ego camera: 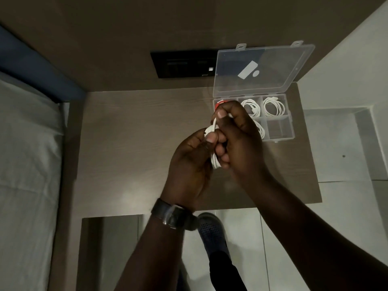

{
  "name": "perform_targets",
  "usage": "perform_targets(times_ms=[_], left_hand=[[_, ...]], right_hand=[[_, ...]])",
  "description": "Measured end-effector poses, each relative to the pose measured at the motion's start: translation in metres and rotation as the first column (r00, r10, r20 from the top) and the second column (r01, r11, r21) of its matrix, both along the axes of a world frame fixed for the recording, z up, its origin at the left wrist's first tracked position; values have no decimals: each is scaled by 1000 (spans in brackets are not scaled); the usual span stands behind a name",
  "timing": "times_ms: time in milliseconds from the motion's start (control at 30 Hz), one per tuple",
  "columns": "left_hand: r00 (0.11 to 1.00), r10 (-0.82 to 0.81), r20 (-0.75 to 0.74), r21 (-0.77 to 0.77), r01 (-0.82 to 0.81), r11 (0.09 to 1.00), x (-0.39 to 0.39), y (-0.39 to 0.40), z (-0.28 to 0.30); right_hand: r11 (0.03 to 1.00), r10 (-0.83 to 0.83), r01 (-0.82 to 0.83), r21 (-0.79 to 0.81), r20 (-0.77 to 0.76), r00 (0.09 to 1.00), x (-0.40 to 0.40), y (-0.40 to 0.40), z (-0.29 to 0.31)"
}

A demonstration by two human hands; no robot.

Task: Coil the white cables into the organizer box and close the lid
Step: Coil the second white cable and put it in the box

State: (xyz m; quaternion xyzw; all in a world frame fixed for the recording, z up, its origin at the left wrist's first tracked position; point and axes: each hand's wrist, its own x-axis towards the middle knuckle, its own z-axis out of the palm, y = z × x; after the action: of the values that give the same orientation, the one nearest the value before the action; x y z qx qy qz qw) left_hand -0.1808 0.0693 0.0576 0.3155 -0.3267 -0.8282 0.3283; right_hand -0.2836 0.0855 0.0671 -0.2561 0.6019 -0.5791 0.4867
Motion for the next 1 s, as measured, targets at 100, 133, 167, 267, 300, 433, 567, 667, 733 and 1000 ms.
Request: perform_targets(times_ms=[100,133,167,267,300,433,567,667,733,1000], left_hand=[[982,-175,-65,82,180,980,13,-11,-4],[980,-195,-31,67,197,978,14,-12,-4],[980,-200,11,47,199,979,12,-10,-4],[977,-111,182,-67,125,990,-1,1,0],[962,-32,270,-166,79,983,-4,5,-2],[876,240,418,-475,-15,880,-8,7,-9],[853,179,491,-415,48,909,-16,11,-5],[773,108,625,-401,200,894,-20,13,-5],[731,73,679,-380,265,886,-22,10,-8],[825,171,538,-401,72,913,-34,18,-18]], right_hand=[[997,81,-82,0,162,984,-8,6,-6],[995,101,-101,-7,157,982,-9,8,-8],[995,103,-103,-6,146,984,-11,11,-9],[1000,31,-31,-1,102,994,-13,13,-10],[1000,1,0,-15,78,997,-12,12,-11],[993,-94,92,-69,-37,995,-9,8,-11],[989,-147,142,-51,-116,982,-15,14,-18],[975,-220,218,-32,-163,962,-18,20,-28],[952,-305,306,11,-73,950,-21,23,-30],[946,-305,297,130,46,951,-17,33,-29]])
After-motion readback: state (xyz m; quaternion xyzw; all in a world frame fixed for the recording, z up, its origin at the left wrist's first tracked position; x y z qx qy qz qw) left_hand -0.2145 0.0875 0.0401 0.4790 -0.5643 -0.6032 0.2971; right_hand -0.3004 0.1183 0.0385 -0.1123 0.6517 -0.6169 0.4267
